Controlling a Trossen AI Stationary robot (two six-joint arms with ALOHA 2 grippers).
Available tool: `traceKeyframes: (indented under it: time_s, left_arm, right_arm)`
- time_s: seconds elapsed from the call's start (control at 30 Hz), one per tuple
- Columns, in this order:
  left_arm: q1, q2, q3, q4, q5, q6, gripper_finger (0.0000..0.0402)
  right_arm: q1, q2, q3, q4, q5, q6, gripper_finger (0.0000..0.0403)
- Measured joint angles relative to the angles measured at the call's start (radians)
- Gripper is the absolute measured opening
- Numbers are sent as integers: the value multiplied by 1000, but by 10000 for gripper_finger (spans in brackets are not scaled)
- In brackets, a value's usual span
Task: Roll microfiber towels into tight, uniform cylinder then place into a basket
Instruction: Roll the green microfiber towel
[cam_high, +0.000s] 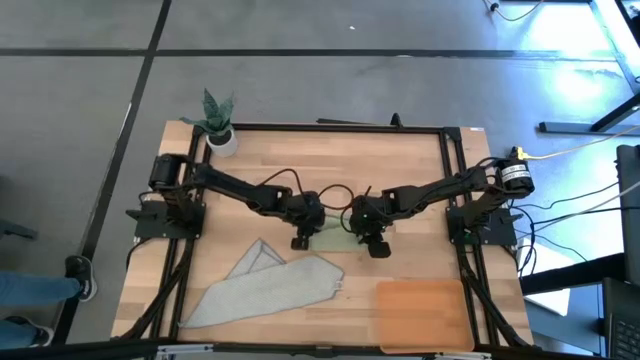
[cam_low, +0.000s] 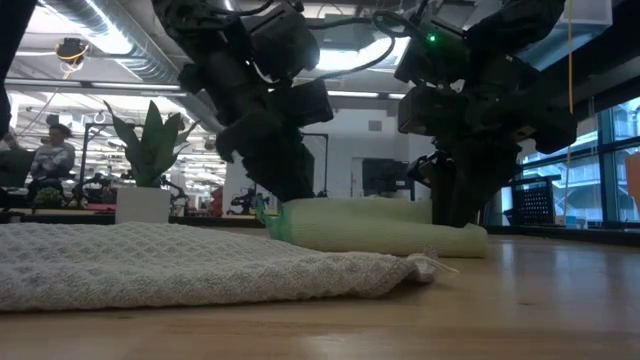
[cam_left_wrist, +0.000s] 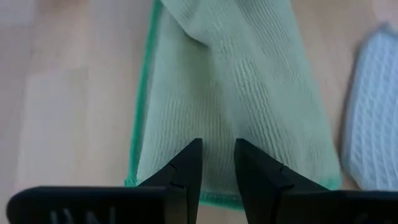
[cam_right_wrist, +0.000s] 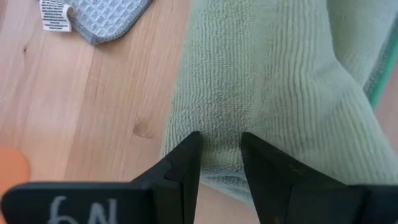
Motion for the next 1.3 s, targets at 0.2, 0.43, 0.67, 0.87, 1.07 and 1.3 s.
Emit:
traceKeyframes:
  time_s: [0.2, 0.43, 0.67, 0.87, 1.07, 1.3]
  left_arm:
    - [-24, 6, 0, -10, 1, 65, 85]
    - [-44, 35, 1, -6, 2, 67, 85]
    - [-45, 34, 1, -7, 4, 65, 85]
    - [-44, 34, 1, -8, 5, 68, 85]
    - [-44, 34, 1, -10, 13, 69, 85]
    - [-43, 23, 0, -12, 28, 64, 85]
  right_arm:
    - [0, 0, 0, 1, 0, 1, 119]
    - [0, 0, 20, 4, 1, 11, 119]
    - [-2, -3, 82, 2, 146, -2, 119]
    - [-22, -3, 85, 23, 185, 5, 119]
    - [-61, 31, 77, 30, 185, 55, 119]
    - [-85, 83, 77, 36, 182, 55, 119]
